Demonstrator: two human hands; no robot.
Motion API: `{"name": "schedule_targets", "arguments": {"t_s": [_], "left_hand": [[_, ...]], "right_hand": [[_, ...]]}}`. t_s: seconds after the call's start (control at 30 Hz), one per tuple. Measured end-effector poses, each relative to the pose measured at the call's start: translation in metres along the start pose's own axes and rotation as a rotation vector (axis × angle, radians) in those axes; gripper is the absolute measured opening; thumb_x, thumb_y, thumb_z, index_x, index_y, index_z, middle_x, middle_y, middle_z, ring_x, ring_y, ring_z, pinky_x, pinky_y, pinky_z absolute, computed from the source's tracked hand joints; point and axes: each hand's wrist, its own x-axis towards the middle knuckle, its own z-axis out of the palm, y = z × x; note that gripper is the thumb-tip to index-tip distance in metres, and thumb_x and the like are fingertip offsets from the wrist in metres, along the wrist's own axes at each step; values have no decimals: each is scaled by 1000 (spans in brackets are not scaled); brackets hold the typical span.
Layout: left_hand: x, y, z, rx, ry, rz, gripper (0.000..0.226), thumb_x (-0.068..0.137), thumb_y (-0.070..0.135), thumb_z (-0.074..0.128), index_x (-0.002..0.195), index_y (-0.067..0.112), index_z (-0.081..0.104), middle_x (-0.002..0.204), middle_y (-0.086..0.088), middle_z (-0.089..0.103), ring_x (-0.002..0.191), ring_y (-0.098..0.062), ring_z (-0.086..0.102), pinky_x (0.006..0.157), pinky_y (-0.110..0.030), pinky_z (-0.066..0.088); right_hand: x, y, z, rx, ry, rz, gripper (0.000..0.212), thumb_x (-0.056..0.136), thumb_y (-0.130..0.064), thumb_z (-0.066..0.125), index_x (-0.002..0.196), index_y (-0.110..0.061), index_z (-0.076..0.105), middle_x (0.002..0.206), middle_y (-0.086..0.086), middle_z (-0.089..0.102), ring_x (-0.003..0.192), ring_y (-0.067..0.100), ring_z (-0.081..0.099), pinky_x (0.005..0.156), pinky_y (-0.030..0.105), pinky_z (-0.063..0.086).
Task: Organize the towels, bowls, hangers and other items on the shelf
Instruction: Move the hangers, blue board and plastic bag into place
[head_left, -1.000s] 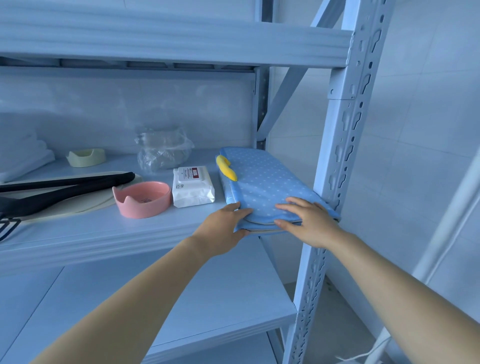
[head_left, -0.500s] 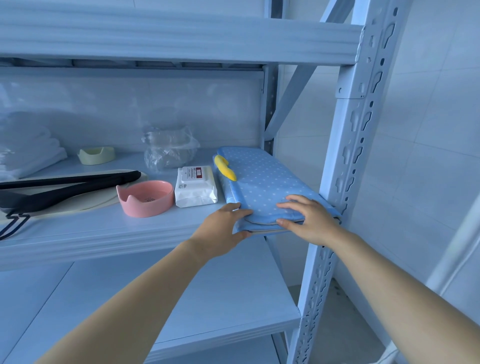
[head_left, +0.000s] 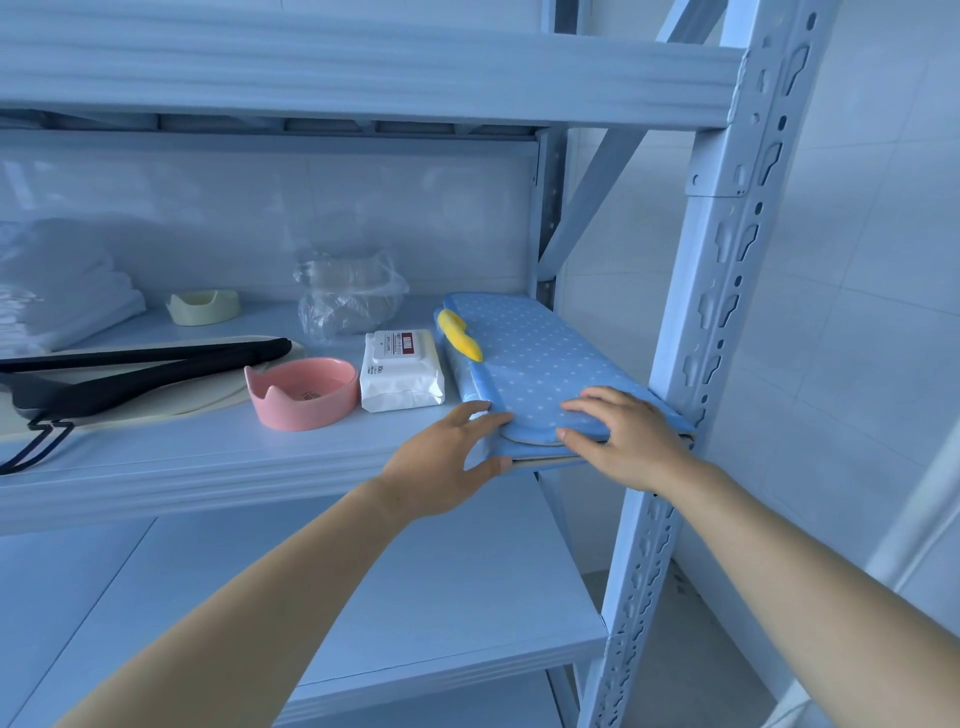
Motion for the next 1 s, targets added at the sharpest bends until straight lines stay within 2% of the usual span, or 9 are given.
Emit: {"name": "schedule_targets", "arguments": {"t_s": [0.07,0.17,0.33,0.47,0.67,0.87,1.0], "left_hand": [[2,-5,-5,1,17,-15,48,93,48,43,139,39,34,148,11,29,124,-14,45,94,-29,42],[6,-15,-13,45,40,-32,45,94,47,41,138,37,37,147,8,32,128,-14,41,97,-32,41],[19,-24,-22,103,115,-28,42,94,45,43,135,34,43,142,9,38,129,-13,39,97,-29,40],[37,-33,-30,135,175,-73,42,93,41,47,134,33,45,140,11,41,128,-13,39,95,-30,39],[51,-55,-39,259,136,-176,48,90,35,52,136,33,40,142,10,37,132,-15,34,98,-39,43],[47,-79,-56,315,158,-264,47,90,35,52,135,33,42,142,9,38,129,-16,37,94,-40,46],[50,-97,-75,334,177,-300,44,90,39,51,132,33,44,138,10,41,125,-16,42,95,-37,43]], "right_hand": [[8,-6,2,21,12,11,46,87,-58,43,125,-34,53,140,-11,41,133,8,33,112,35,25],[25,-15,7,69,-4,27,46,89,-56,40,126,-32,52,140,-11,41,133,8,33,110,33,27],[58,-24,11,118,-70,0,45,88,-51,49,127,-30,51,137,-10,43,129,10,38,105,30,33],[87,-26,11,143,-149,-30,46,89,-46,53,131,-30,48,141,-8,41,129,12,39,98,22,29],[122,-39,25,177,-158,-169,42,91,-40,53,130,-27,49,139,-2,43,128,14,39,96,20,27],[159,-73,39,193,-98,-365,42,87,-29,61,128,-21,53,139,-1,44,128,16,39,98,23,30],[184,-98,49,180,-126,-443,43,86,-31,60,127,-21,53,130,-2,49,123,16,42,97,23,33]]}}
